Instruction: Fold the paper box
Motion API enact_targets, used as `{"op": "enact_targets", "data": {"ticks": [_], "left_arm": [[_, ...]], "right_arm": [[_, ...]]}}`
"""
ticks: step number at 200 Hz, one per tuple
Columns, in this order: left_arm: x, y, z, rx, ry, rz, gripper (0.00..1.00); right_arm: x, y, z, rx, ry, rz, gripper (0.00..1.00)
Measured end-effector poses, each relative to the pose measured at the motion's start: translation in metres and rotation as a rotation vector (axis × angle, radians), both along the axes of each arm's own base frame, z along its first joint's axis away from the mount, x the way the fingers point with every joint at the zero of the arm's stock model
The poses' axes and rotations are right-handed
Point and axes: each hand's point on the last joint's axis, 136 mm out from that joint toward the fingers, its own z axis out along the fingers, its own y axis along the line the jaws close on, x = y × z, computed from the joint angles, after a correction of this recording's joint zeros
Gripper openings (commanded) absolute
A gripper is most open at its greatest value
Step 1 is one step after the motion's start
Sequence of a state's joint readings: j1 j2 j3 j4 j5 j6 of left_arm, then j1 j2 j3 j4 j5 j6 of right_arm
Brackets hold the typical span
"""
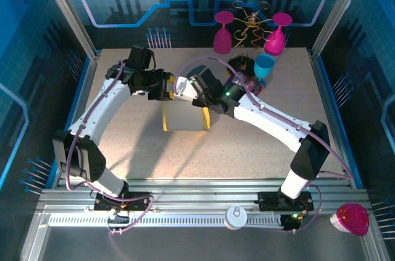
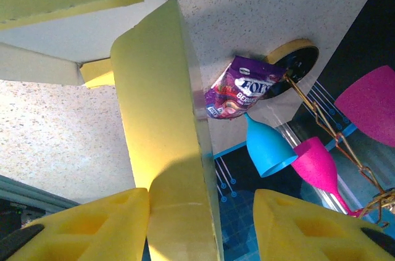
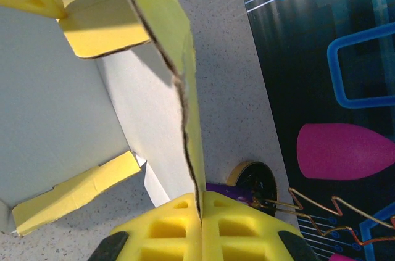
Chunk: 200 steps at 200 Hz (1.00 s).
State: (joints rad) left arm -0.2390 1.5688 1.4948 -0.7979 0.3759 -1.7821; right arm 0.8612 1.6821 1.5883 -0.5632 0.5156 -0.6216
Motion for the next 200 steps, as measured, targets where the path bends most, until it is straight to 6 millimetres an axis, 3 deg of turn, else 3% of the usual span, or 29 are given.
{"op": "enact_targets", "data": {"ticks": [120, 161, 200], "left_arm": [[0.001, -0.004, -0.013, -0.025, 0.016, -0.003, 0.43], [-0.002, -0.005, -0.021, -0.023, 0.031, -0.02, 0.28], [-0.002, -0.006, -0.023, -0.026, 0.031, -0.026, 0.21]], "right_arm": [[-0.008, 0.005, -0.008, -0.012, -0.022, 0.032, 0.0], [-0.007, 0.004, -0.007, -0.02, -0.03, 0.031, 0.0], [-0.009, 0.004, -0.009, -0.021, -0.029, 0.033, 0.0]]}}
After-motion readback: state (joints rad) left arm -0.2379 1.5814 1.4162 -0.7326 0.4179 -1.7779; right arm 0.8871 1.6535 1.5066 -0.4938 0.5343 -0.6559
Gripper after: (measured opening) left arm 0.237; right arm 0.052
